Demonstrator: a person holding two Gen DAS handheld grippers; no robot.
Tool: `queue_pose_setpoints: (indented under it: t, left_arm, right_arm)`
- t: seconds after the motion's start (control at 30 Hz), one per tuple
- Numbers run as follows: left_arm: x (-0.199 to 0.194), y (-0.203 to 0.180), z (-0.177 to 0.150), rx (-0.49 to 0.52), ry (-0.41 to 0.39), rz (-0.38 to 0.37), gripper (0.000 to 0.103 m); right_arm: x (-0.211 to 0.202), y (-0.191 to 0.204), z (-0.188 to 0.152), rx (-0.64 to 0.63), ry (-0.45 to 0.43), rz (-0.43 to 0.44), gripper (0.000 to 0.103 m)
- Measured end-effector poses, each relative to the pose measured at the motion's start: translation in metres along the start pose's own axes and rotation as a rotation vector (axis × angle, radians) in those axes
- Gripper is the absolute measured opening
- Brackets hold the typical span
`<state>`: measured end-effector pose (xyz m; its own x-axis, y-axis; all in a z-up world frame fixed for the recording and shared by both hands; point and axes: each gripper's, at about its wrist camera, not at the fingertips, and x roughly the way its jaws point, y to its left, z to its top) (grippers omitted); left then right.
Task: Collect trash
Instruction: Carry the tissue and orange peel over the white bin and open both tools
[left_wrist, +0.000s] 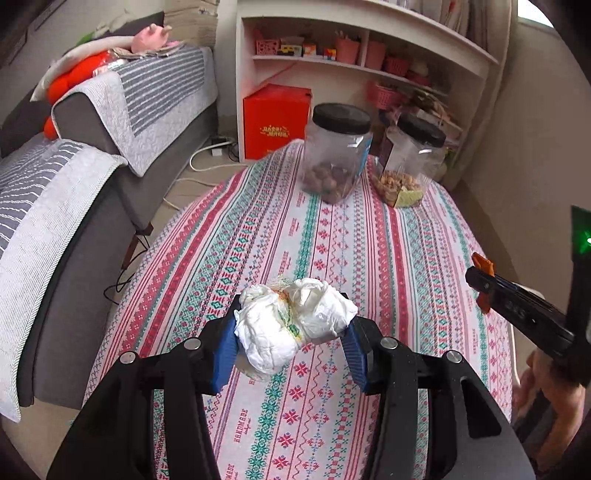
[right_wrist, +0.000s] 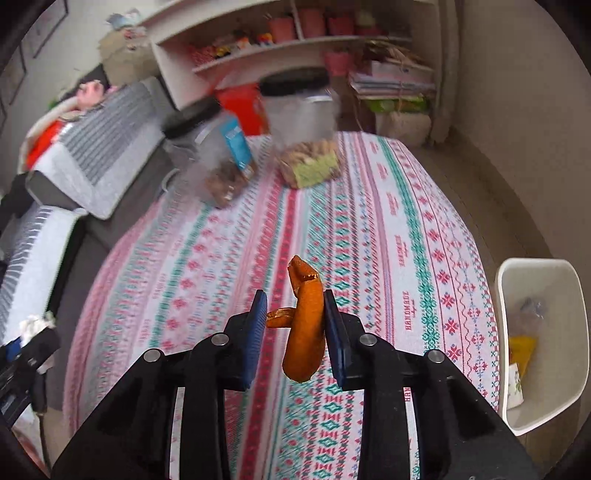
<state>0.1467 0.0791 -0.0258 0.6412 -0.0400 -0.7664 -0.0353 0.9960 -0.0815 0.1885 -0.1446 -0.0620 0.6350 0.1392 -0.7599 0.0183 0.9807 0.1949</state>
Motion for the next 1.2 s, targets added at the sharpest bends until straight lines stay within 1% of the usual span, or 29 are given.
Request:
queue_pose_setpoints:
  t: [0.13, 0.23, 0.47, 0.73, 0.97, 1.2]
  left_arm:
    - [-0.012, -0.002, 0.004, -0.024, -0.057, -0.004, 0.049]
    - [-0.019, -0.002, 0.007, -0.05, -0.091, -0.011, 0.049]
    - [-0.022, -0.009, 0.009, -0.088, -0.117, -0.018, 0.049]
    - [-0.023, -0.024, 0.01, -0.083, -0.131, -0.033, 0.049]
    - [-0.022, -0.041, 0.012, -0.075, -0.137, -0.057, 0.049]
    - [-0.019, -0.069, 0.012, -0.056, -0.134, -0.095, 0.049]
  right_arm:
    - [-0.032, 0.008, 0.002, -0.039, -0.054, 0.062, 0.029]
    - [-0.049, 0.012, 0.001, -0.069, -0.093, 0.071, 0.029]
    - [-0.066, 0.005, 0.001, -0.113, -0.154, 0.039, 0.029]
    - [-0.076, -0.005, 0.0, -0.122, -0.189, 0.01, 0.029]
    - [-0.085, -0.016, -0.003, -0.136, -0.201, -0.018, 0.029]
    - [-0.097, -0.044, -0.004, -0.108, -0.212, -0.062, 0.029]
